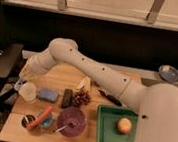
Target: Place towel in paper cup
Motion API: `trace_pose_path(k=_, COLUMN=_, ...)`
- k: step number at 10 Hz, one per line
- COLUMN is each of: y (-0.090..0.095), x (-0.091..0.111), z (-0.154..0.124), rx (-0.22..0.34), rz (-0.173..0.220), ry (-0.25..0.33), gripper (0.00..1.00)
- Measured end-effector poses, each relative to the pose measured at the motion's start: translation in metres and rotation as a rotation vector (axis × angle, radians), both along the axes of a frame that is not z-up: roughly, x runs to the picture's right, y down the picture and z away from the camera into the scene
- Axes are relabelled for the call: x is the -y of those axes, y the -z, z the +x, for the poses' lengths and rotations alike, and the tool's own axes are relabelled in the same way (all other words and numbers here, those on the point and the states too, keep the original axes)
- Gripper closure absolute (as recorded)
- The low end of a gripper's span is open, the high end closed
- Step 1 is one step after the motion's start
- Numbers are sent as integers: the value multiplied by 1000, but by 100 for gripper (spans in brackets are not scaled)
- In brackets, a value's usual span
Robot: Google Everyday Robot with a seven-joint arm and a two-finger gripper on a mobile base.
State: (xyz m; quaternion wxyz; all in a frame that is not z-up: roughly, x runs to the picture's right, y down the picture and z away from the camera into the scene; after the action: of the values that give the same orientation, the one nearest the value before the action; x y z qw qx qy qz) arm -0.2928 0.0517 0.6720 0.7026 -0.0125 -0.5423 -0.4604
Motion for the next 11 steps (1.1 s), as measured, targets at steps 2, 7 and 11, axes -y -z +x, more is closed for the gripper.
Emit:
trace_pose_path(k=2, y=0, x=-13, z=-11, rx=14, rz=-10, ry=29, gripper=100)
trace_pose_path(k=7, y=-30, x=-24, z=-9, rx=-19, rz=-59, ry=34, gripper=57)
trace_pose_path(k=11, y=-47, x=-28, z=-2, rx=-88, rz=-63, ry=44, gripper=26)
